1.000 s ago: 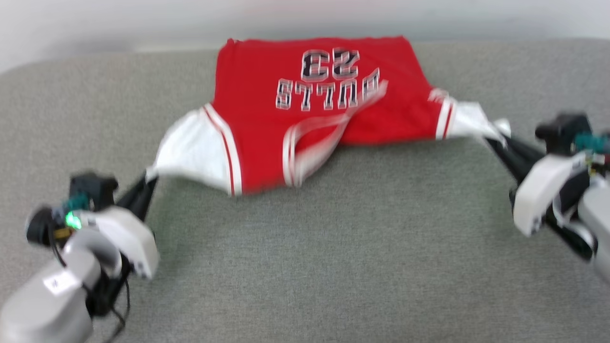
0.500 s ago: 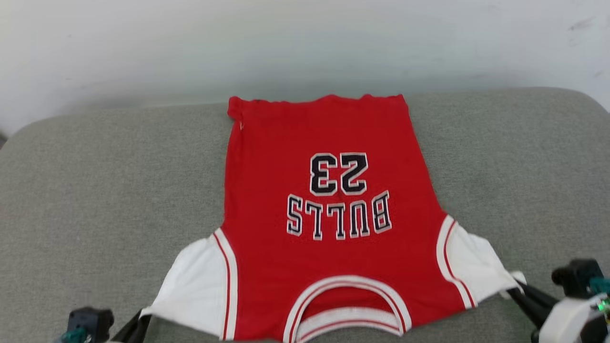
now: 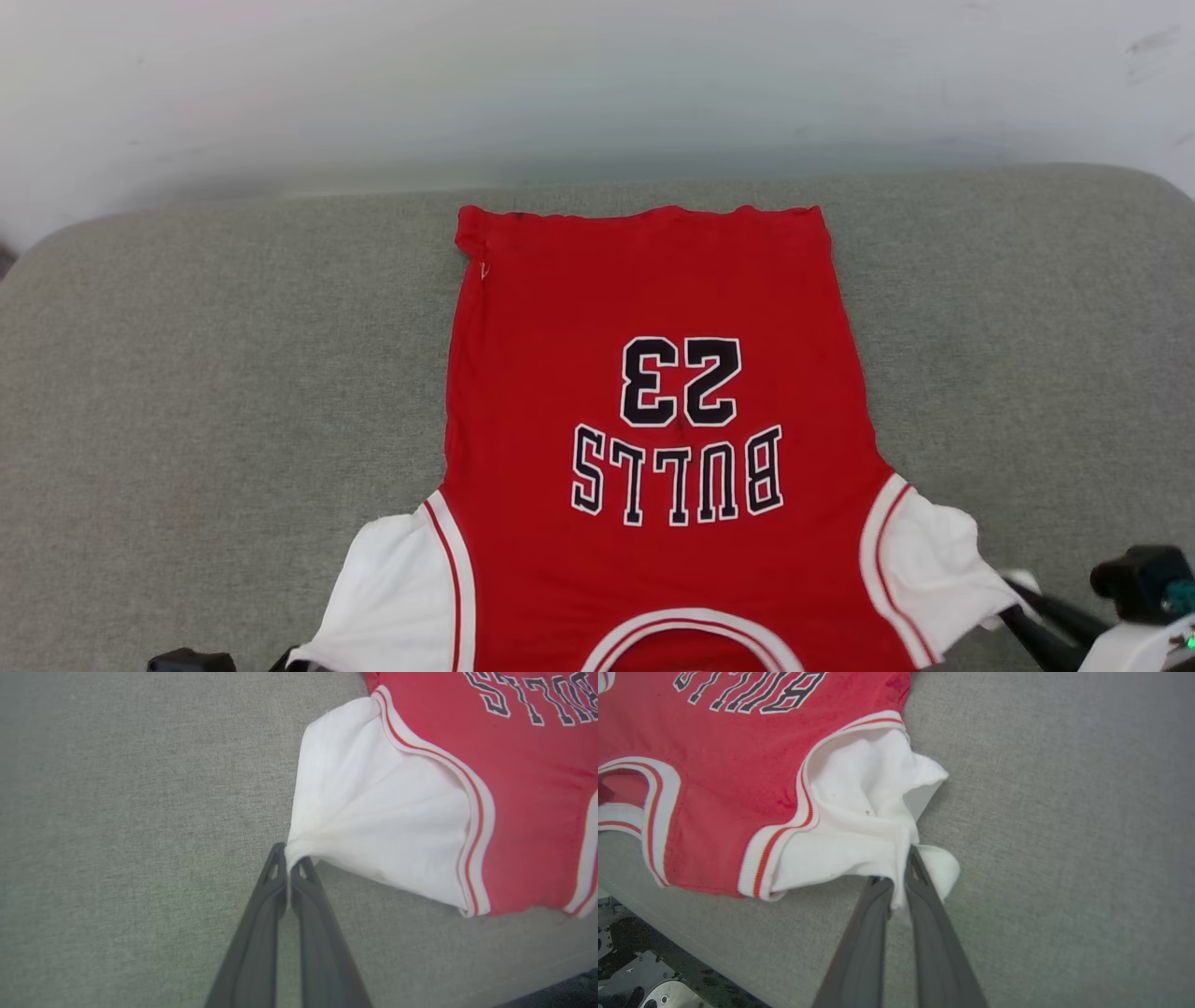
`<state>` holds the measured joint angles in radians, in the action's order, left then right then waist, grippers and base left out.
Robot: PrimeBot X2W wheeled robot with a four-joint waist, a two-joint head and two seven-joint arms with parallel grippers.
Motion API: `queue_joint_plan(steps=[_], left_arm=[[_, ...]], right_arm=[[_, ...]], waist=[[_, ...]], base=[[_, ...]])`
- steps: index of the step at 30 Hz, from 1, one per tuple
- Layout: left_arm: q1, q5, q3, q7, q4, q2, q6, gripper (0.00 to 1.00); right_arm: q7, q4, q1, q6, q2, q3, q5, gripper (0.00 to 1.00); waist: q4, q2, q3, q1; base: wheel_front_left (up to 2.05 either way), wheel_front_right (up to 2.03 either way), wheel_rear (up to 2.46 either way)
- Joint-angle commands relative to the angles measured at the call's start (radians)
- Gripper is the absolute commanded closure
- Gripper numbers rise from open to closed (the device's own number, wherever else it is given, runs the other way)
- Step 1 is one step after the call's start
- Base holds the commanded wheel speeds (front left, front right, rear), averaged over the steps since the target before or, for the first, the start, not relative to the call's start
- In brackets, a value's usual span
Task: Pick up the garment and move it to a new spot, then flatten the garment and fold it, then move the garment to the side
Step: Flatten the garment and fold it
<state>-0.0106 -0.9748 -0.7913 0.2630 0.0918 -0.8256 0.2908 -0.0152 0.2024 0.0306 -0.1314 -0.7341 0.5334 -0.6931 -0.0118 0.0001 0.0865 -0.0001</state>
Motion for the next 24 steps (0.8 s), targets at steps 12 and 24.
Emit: queue_joint_plan(steps=[12,24], left_arm=[[0.086,0.101,0.059,0.002,-0.052,0.048,0.013,1.00],[0.230,0.185,0.058,-0.001,-0.133,0.083,0.028,1.00]], right_arm=[[-0.182,-0.320,0.248,0.001,-0.025,-0.316,0.085,0.00],[-0.625,-0.133,0.915,0.001,0.021,-0.216,0.097,0.00]], waist=[[0.063,-0.0001,0.104,0.0001],[0.175,-0.0001,0.342,0.0001]], base=[[0.00,0.00,0.00],[0.00,0.00,0.00]])
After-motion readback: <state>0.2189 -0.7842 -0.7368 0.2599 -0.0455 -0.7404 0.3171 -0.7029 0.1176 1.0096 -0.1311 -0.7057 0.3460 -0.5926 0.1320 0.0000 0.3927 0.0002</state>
